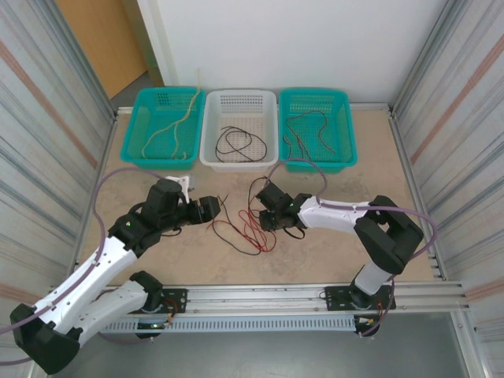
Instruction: Untangle the cables
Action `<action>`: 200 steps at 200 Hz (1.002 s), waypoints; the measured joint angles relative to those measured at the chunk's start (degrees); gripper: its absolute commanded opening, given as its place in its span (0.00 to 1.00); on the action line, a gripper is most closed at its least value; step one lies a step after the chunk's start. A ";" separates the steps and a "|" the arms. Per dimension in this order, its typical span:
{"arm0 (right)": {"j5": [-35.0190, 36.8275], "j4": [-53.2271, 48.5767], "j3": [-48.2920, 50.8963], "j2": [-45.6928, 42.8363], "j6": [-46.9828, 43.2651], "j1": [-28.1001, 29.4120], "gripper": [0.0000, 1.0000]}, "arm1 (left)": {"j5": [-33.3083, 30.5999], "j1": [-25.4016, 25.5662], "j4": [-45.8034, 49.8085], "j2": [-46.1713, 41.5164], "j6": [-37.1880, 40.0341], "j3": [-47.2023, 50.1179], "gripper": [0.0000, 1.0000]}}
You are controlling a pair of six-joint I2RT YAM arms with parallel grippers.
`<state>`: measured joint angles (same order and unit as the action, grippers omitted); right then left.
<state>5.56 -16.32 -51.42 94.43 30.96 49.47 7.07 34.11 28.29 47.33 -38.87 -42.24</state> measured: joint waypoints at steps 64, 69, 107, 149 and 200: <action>4.79 -2.84 -0.55 -5.18 -1.79 4.83 0.00 | 1.66 0.00 -1.57 -0.50 0.00 0.09 0.72; 5.53 -3.58 -0.83 -6.43 -2.01 5.92 0.00 | 2.01 0.00 -2.10 -0.52 0.00 0.20 0.72; 11.78 -7.89 -4.42 -15.10 -3.56 13.44 0.00 | 6.29 0.00 -7.54 -0.63 -0.68 2.62 0.69; 17.18 -10.36 -5.81 -23.21 -4.11 17.07 0.00 | 12.70 0.92 -15.74 -0.63 -2.84 4.94 0.68; 18.93 -9.90 -5.84 -31.06 -4.55 18.03 0.00 | 13.57 5.73 -19.47 0.33 -2.99 4.90 0.67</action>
<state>24.49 -26.22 -57.25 63.37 26.41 67.51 20.64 39.83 8.82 47.66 -41.87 -37.34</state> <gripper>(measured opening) 0.046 0.669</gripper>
